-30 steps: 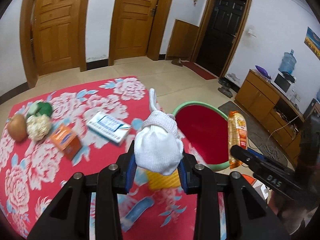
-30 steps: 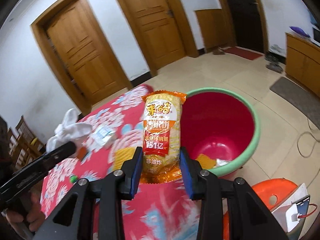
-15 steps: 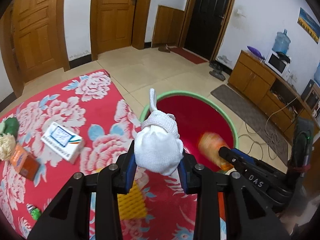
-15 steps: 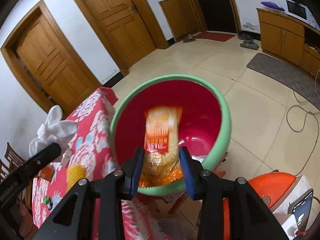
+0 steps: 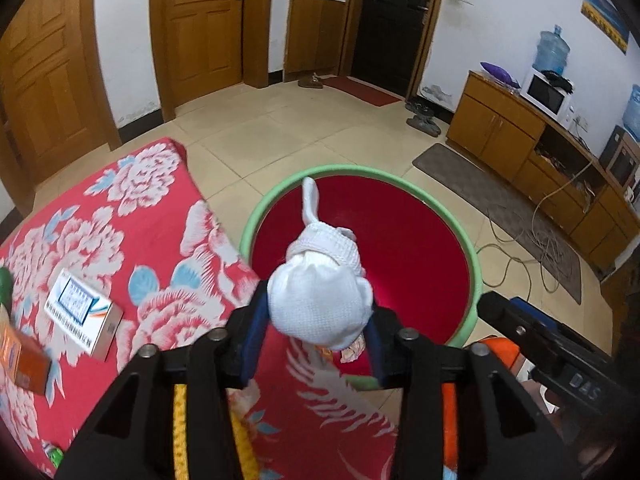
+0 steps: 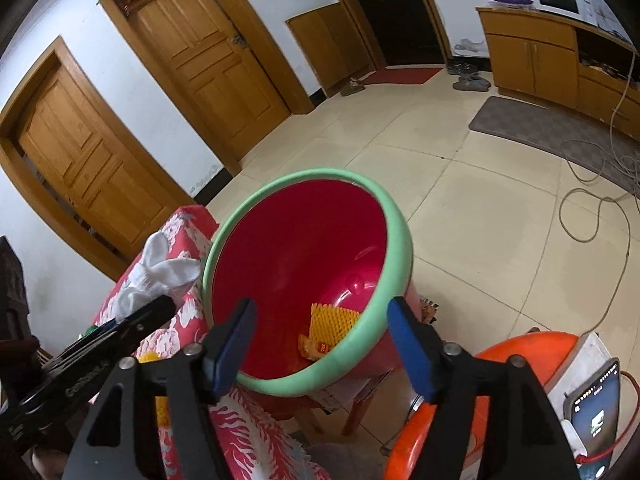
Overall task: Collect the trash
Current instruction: 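Open the left tool over the red bin to drop the white cloth, then grasp the green toy figure with the left tool while the right tool moves to the yellow foam net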
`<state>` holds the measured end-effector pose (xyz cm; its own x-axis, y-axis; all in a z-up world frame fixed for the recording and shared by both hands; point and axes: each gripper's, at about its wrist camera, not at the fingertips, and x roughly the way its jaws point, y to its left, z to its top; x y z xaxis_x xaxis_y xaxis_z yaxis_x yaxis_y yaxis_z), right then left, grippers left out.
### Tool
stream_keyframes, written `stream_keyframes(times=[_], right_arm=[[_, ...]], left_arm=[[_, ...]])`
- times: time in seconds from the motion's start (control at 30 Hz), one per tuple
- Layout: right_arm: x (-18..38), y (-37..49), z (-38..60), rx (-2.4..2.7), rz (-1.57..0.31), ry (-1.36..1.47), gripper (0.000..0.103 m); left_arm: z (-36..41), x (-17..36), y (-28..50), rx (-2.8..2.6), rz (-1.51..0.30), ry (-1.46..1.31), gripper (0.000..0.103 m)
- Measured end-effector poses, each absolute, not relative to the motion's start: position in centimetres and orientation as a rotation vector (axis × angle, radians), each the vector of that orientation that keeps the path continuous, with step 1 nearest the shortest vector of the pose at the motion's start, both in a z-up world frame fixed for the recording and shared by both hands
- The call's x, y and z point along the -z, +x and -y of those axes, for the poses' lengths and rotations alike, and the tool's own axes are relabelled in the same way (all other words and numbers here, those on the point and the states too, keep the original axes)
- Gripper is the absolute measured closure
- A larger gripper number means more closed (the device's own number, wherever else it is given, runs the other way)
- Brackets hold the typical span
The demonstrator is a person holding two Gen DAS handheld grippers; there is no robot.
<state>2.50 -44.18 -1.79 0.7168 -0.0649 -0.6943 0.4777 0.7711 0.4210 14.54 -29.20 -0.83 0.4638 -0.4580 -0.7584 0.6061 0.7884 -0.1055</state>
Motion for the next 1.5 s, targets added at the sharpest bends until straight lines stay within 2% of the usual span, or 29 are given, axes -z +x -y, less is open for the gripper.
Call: stream_keyframes(times=[0.1,0.5,0.6,0.93,1.5], right_arm=[[1.5,1.9,44.4,0.323,-0.703,0.637,0.027],[0.1,0.5,43.2,0.305,-0.684,0.628,0.025],[-0.5,0.4,42.6,0.299,-0.691,0.620,0.021],[-2.1,-0.3,39.3,0.218,-0.682,0.575,0.021],[-2.1,-0.2,33.1,0.090,-0.725,0.490,0.021]], left_arm=[[29.6,0.4,14.6,0.656,-0.849,0.202,0.048],[26.5,-0.8,13.4,0.615,-0.859,0.159,0.048],[24.8,-1.5,12.8,0.587,-0.852,0.141,0.048],[17.6,-2.9,10.8,0.459,-0.841,0.080,0.048],[6.5,-0.9,10.1,0.205,-0.893,-0.011,0.048]])
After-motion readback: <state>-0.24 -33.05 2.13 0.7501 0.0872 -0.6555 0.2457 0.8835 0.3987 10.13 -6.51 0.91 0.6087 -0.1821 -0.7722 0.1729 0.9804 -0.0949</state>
